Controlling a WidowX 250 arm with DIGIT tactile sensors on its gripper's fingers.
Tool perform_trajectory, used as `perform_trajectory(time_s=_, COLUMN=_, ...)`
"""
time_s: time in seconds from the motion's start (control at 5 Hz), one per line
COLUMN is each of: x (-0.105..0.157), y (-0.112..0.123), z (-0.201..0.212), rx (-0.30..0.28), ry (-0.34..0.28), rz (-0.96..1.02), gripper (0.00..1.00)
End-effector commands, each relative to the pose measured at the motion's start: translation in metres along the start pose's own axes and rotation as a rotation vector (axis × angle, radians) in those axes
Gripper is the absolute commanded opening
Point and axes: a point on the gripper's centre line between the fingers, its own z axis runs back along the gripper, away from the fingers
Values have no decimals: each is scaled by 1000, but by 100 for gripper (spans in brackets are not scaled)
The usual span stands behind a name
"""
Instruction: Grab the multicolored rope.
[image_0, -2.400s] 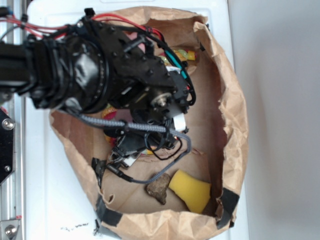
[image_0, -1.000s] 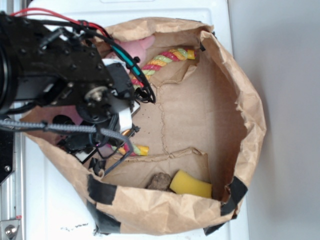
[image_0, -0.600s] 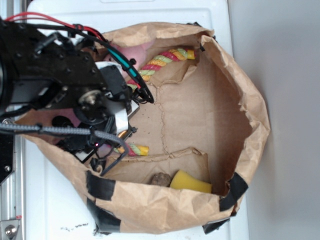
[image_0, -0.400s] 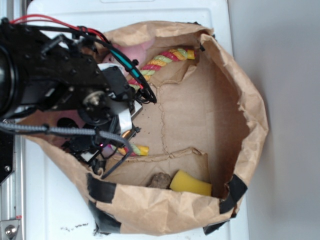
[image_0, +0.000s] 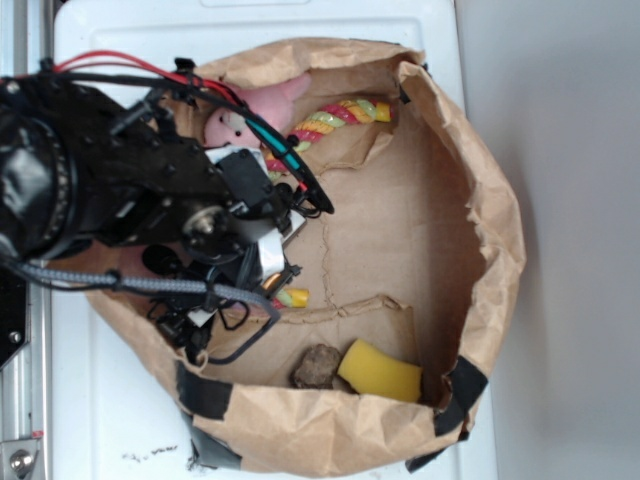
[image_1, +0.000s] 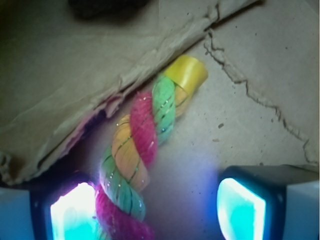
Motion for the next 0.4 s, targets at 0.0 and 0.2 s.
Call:
perform_trajectory(time_s=0.0, x=-5, y=-8, z=-10, rx=-3, ry=17, rz=-21, gripper=0)
perform_trajectory(time_s=0.2, x=-6, y=-6, z=-3, rx=-8, ry=21, rz=-24, gripper=0)
